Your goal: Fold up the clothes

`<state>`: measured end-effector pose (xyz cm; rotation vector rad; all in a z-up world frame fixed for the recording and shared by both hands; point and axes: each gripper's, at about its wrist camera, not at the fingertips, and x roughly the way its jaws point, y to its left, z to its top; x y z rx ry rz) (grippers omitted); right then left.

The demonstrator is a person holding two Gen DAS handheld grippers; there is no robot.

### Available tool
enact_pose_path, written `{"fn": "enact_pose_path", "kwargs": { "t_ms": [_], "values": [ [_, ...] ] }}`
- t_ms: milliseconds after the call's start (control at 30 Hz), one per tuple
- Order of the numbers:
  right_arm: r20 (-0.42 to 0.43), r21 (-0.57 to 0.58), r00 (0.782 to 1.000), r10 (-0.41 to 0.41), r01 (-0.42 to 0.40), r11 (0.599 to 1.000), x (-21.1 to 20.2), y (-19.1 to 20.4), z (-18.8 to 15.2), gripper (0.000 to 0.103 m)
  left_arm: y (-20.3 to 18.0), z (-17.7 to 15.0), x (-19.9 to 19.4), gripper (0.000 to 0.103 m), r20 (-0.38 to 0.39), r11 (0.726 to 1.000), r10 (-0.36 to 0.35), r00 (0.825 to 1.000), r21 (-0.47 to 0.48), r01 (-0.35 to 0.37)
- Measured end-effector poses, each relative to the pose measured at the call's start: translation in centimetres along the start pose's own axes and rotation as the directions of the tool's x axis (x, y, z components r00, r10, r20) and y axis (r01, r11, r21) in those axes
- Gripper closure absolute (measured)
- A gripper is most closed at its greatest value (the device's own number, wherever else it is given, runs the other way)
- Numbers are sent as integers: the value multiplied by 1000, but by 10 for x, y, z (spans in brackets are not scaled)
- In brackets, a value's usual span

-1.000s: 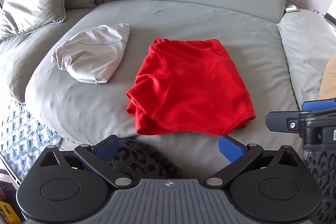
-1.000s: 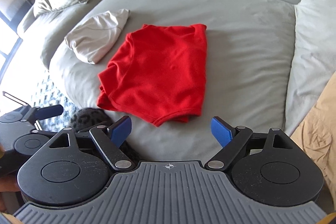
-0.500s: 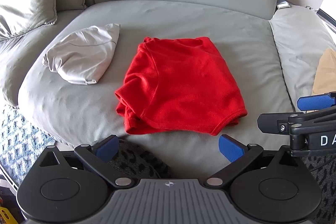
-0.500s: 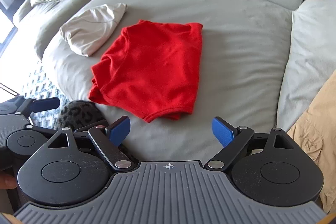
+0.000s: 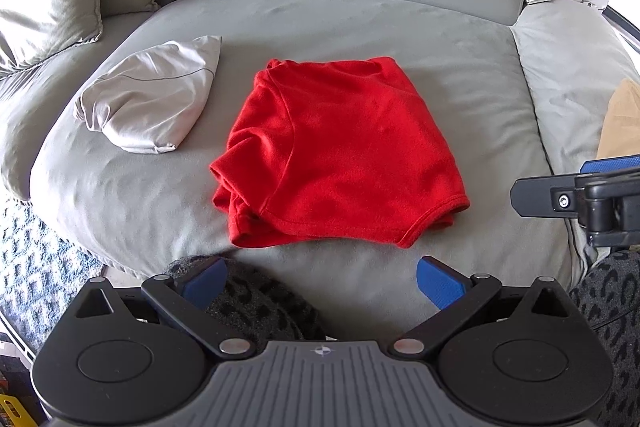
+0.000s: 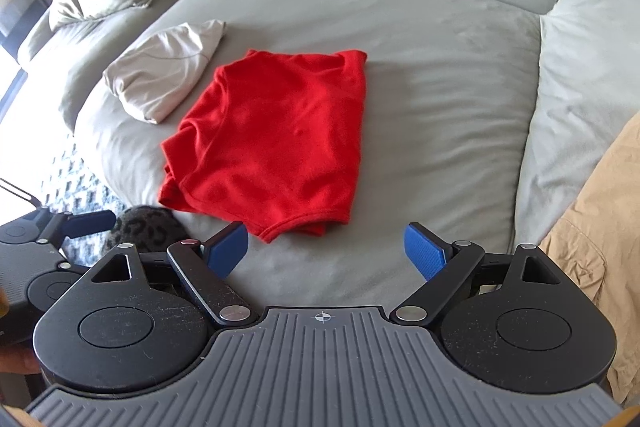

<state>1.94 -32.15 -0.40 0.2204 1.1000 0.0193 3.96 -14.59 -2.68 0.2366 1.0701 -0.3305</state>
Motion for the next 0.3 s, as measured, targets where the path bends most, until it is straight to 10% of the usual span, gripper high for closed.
{"fn": "enact_pose_path", "kwargs": {
  "t_ms": [300],
  "values": [
    [-5,-13,1000,8,-8,1000,0,4,-1,13,1,0,0,1,7,1000,0,1000,-11,0]
  ]
}}
